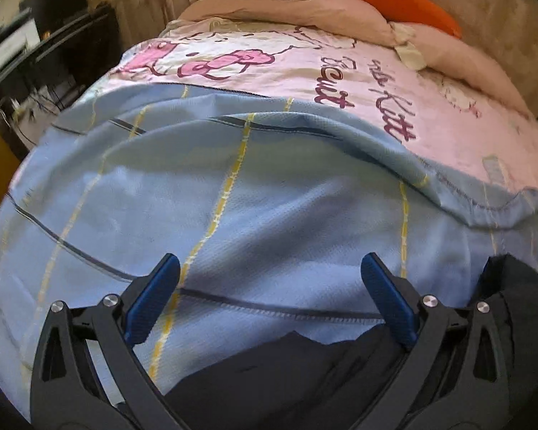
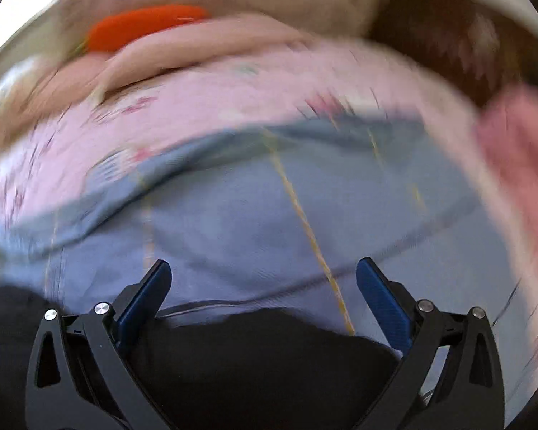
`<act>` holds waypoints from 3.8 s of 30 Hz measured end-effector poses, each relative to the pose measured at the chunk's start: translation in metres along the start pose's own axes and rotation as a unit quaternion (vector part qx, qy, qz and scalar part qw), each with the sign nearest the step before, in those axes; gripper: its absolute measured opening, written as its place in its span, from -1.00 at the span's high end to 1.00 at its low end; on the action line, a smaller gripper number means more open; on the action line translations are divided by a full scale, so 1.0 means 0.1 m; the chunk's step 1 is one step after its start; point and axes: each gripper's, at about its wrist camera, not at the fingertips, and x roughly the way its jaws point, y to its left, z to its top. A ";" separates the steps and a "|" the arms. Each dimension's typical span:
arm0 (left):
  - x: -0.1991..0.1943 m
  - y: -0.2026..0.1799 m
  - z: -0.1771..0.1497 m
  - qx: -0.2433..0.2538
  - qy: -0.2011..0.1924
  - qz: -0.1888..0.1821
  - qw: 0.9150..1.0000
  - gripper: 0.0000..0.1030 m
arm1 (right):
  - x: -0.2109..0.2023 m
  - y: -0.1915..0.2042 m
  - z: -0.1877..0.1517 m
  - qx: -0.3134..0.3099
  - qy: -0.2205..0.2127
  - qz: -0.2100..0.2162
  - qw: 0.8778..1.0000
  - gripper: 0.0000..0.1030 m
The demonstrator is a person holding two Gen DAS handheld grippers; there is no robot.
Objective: Fold large clothes
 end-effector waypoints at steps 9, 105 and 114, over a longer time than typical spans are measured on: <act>0.41 -0.10 0.05 -0.027 -0.002 -0.026 0.999 -0.96 | 0.50 0.12 -0.02 0.026 0.031 0.030 0.999 -0.97; -4.34 -0.30 -1.11 0.074 -0.087 -0.002 0.993 -0.96 | -3.94 0.48 -1.40 -0.135 -0.044 0.098 0.985 -0.97; -6.16 0.34 -1.44 0.073 -0.131 0.038 0.988 -0.96 | -5.52 0.05 -1.84 -0.245 -0.118 -0.046 0.961 -0.97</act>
